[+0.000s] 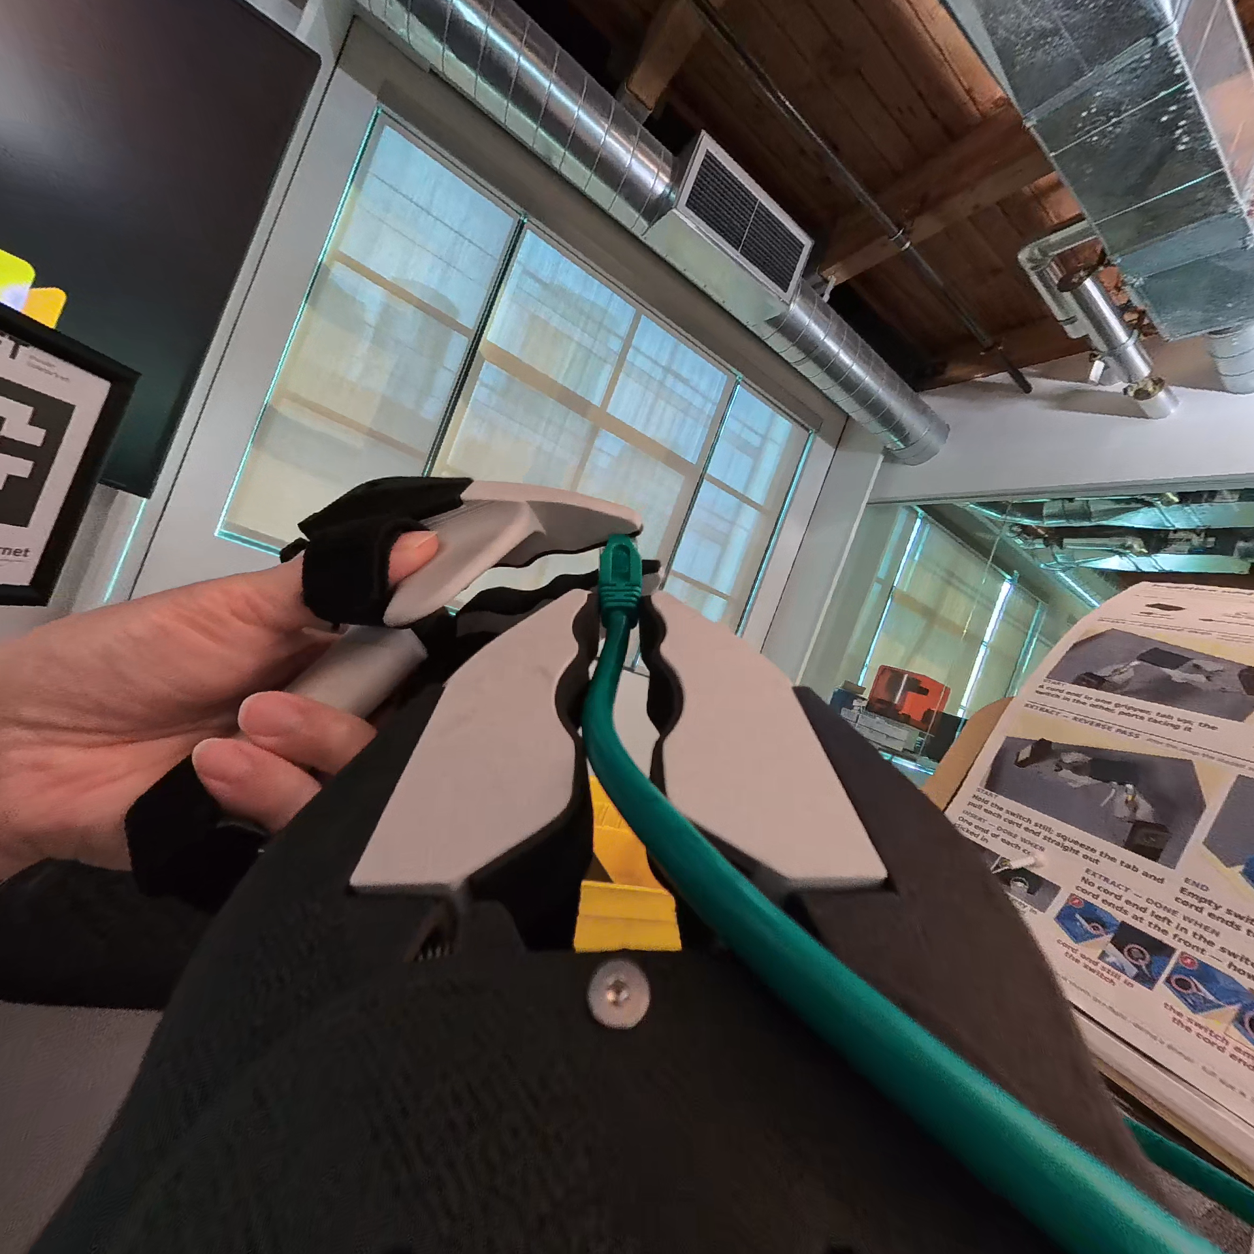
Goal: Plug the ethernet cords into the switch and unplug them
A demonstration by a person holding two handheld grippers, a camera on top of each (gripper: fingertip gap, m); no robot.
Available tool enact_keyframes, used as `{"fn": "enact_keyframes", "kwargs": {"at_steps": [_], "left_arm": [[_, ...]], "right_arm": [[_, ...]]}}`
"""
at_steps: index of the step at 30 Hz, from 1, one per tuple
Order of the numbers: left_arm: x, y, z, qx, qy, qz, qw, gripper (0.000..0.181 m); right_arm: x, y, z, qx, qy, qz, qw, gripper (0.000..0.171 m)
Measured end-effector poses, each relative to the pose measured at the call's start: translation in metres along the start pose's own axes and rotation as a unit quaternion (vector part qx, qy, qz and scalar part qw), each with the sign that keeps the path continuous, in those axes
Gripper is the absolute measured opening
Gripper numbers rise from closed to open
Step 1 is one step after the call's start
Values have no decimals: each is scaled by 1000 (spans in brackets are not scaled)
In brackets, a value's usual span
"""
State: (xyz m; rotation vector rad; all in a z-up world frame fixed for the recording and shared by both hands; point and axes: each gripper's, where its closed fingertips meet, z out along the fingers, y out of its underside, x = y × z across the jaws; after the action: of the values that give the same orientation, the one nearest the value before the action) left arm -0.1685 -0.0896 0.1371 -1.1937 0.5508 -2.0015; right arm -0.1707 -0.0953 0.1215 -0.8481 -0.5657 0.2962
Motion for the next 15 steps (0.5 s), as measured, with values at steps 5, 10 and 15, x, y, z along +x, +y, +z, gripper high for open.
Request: {"fn": "enact_keyframes", "kwargs": {"at_steps": [5,10,15], "left_arm": [[-3,-1,-2,-10,-10,12,1000,11],[-7,-11,-9,-72,-4,93,993,17],[-49,-21,-20,-203,-83,208,953,62]], "right_arm": [[-2,3,2,-28,-24,-10,999,13],[10,-3,3,-70,-56,-18,996,12],[33,-30,-3,-95,-107,54,988,11]]}}
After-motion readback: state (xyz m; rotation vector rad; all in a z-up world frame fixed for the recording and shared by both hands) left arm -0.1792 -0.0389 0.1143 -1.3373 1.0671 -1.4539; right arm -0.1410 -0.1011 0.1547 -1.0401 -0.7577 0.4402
